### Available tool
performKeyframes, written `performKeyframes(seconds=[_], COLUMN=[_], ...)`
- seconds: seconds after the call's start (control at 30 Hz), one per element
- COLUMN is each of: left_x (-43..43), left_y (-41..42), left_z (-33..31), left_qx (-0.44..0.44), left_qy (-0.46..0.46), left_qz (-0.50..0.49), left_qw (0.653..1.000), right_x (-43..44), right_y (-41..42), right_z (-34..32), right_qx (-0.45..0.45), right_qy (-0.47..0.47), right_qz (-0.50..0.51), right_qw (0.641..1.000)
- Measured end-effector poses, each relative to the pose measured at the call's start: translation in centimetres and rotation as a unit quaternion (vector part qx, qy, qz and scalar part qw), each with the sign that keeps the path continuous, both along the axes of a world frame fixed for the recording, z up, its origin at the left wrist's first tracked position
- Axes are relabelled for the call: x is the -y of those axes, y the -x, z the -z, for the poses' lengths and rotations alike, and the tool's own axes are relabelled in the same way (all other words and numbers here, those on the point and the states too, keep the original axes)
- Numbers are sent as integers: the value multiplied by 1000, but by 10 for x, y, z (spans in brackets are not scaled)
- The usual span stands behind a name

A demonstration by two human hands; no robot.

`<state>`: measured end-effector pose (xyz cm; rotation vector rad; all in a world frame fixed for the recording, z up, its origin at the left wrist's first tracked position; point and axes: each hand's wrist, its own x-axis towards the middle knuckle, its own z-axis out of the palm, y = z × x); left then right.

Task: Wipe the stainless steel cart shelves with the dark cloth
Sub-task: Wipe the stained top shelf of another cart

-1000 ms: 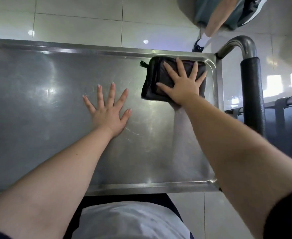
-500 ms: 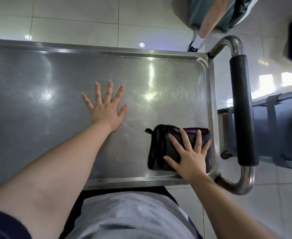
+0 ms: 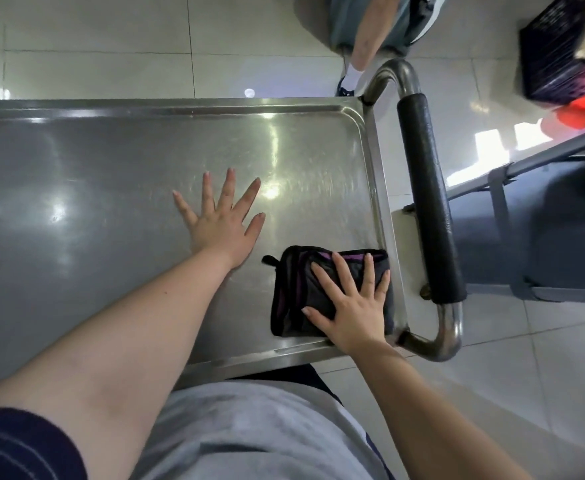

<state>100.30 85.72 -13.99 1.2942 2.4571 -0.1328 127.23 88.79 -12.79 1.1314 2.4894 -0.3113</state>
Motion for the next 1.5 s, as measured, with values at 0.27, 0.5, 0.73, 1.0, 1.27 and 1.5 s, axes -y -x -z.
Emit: performKeyframes(seconds=[0.27, 0.5, 0.73, 1.0, 1.27, 1.5], left_x=[-4, -6, -10, -11, -9, 67], left_y=[2, 3, 1, 1, 10, 79], left_z=[7, 16, 15, 9, -3, -5], left_qx=[-7, -17, -29, -24, 23, -2], left_qy=[-13, -47, -21, -11, -13, -19], left_qz=[4, -3, -17, -16, 5, -19], left_qw=[1000, 999, 999, 1000, 1000, 1000], right_x=[-56, -216, -202, -47, -12, -11], right_y=[34, 155, 144, 27, -12, -13], right_z=[-3, 7, 6, -4, 4, 3], right_qx=[9, -53, -65, -23, 4, 15], right_qy=[-11, -64, -48, 16, -16, -28], right_qz=[-50, -81, -39, 96, 60, 61], right_qw=[999, 993, 996, 995, 998, 998])
